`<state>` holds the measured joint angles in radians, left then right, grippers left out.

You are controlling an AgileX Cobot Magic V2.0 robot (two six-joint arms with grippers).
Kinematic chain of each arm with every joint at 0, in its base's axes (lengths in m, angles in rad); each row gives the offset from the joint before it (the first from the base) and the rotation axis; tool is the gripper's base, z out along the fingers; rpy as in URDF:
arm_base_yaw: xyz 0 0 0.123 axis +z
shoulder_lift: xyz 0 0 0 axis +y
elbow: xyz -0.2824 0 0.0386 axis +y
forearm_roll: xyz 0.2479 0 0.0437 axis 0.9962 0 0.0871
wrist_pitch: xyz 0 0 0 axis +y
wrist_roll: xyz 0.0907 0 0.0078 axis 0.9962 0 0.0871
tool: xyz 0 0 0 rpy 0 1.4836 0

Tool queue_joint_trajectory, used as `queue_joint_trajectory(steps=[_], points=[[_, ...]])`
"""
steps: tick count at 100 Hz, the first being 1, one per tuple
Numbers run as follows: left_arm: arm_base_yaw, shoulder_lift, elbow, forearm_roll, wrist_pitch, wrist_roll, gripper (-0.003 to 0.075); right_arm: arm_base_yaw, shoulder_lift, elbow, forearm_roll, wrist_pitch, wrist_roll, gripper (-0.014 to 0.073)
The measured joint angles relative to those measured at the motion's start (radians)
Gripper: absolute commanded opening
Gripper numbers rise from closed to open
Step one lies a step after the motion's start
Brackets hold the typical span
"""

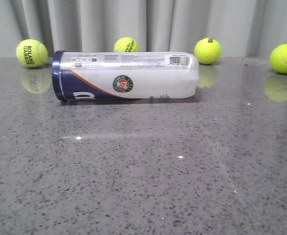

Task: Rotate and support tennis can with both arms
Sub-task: 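Open the right gripper and raise it away from the can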

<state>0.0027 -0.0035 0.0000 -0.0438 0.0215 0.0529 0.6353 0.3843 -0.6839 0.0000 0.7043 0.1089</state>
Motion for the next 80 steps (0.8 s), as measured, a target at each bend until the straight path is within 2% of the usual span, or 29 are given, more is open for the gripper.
queue_joint_trajectory(steps=[15, 33, 45, 56, 80], points=[[0.000, 0.000, 0.000, -0.017, -0.049, 0.000, -0.0020, 0.000, -0.106, 0.062, 0.000, -0.014, 0.000, -0.0067], [0.000, 0.000, -0.005, -0.050, -0.051, 0.000, -0.0020, 0.000, -0.141, 0.085, 0.000, -0.033, 0.000, -0.0067], [0.000, 0.003, -0.073, -0.053, 0.068, 0.000, -0.0020, 0.000, -0.141, 0.085, 0.000, -0.037, 0.000, -0.0067], [0.000, 0.060, -0.205, -0.053, 0.158, 0.000, -0.0020, 0.000, -0.141, 0.089, 0.000, -0.037, 0.000, -0.0067], [0.000, 0.358, -0.486, -0.053, 0.387, 0.000, -0.0019, 0.000, -0.141, 0.094, 0.000, -0.037, 0.000, -0.0067]])
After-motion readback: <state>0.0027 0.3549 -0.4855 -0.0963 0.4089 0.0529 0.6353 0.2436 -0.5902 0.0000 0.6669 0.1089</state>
